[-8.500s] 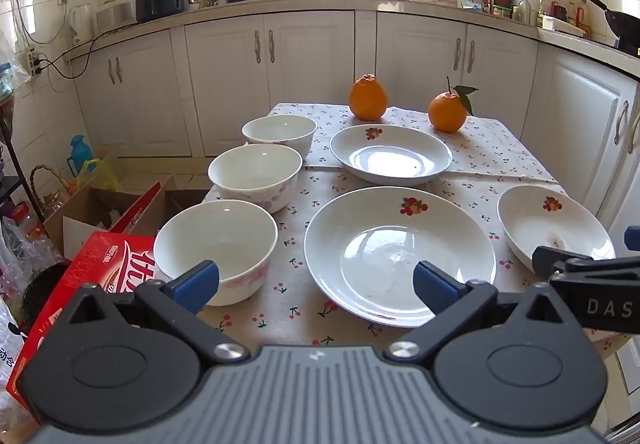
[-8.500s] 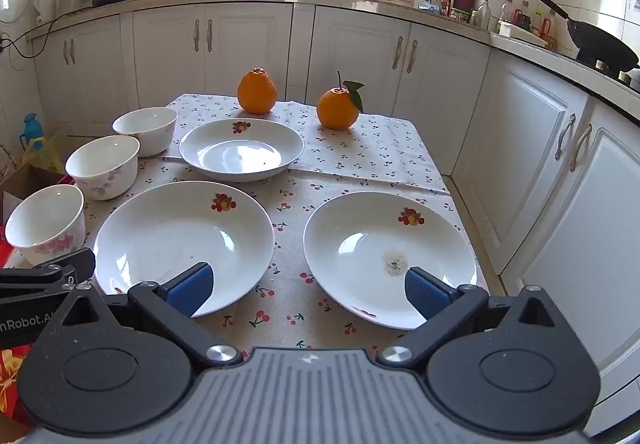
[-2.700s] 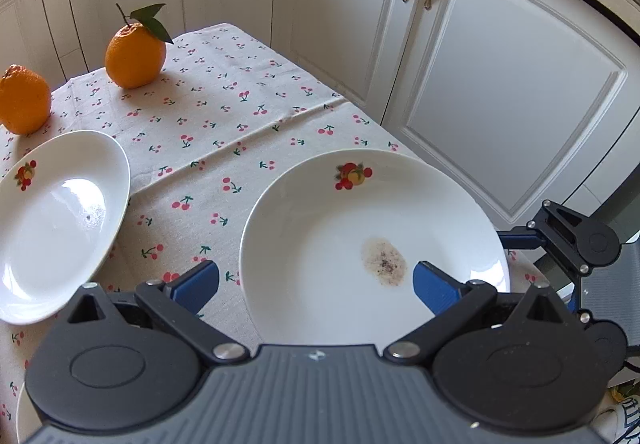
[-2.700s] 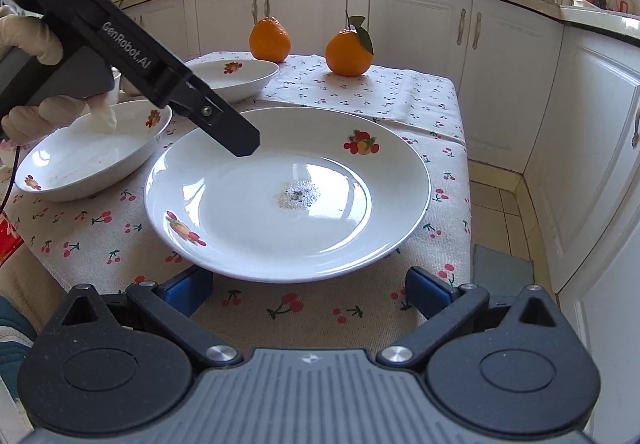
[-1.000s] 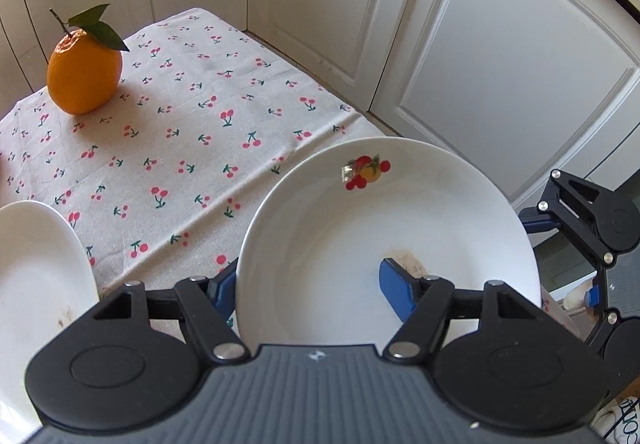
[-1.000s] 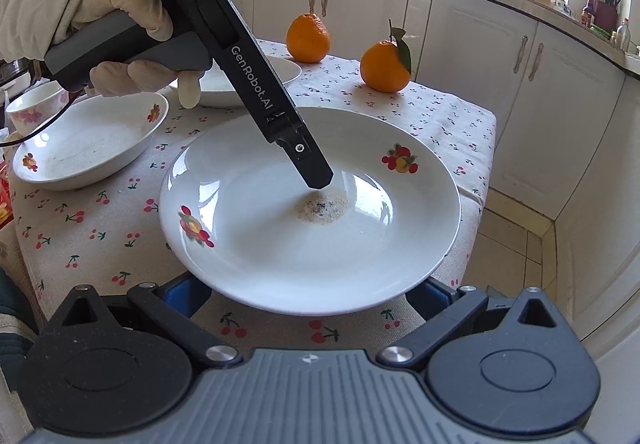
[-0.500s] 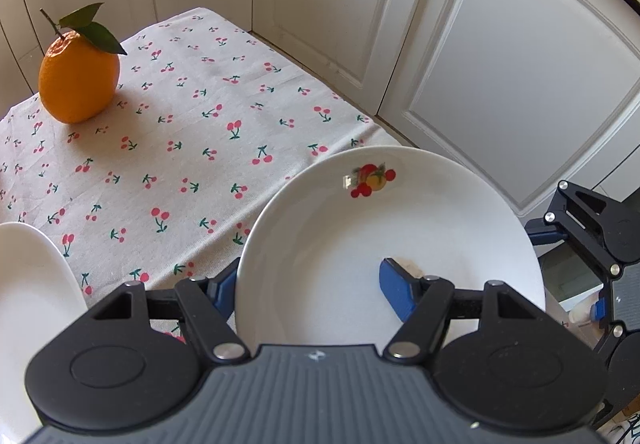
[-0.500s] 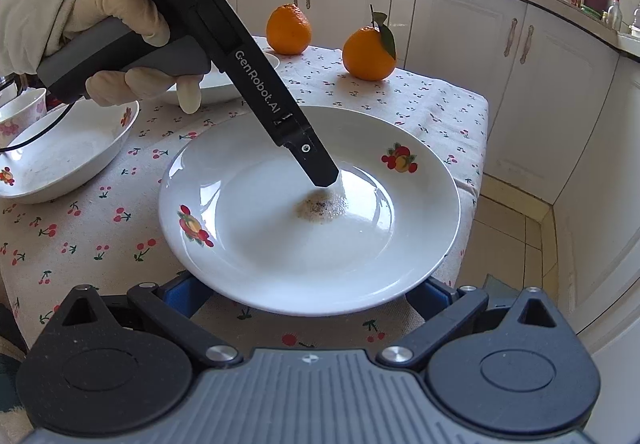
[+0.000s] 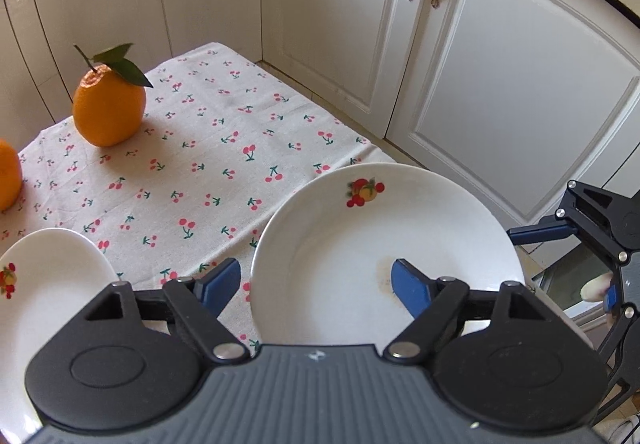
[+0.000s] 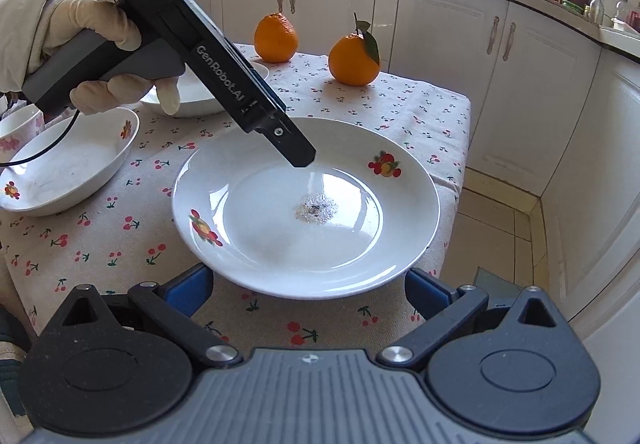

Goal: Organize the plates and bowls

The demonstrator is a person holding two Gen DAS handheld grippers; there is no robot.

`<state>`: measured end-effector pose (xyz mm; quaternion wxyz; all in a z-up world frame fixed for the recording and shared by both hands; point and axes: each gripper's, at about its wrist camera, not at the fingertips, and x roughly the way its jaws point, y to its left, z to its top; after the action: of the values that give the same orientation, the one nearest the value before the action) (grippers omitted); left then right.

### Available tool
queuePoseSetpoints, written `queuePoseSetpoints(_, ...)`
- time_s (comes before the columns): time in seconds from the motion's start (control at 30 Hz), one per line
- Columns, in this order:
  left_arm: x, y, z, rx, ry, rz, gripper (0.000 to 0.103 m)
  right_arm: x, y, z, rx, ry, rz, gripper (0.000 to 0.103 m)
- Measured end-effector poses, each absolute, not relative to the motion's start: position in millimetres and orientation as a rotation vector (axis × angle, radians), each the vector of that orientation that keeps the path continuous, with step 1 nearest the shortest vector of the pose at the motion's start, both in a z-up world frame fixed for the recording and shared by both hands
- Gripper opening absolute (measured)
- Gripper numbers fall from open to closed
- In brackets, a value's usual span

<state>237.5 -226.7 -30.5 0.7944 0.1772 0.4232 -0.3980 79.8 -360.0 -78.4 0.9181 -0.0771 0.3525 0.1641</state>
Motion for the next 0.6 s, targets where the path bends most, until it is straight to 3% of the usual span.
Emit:
queuePoseSetpoints(0.33, 169.4, -174.2, 24.9, 0.389, 0.716, -0.763, 0.091, 46.5, -330.3, -45.7, -0.146, 0.674, 0.258, 0.103)
queuePoseSetpoints(0.6, 118.8, -120.9, 33.4, 0.317, 0.673, -0.653, 0.093, 32.3, -296.9, -29.4, -0.134, 0.616, 0.256, 0.103)
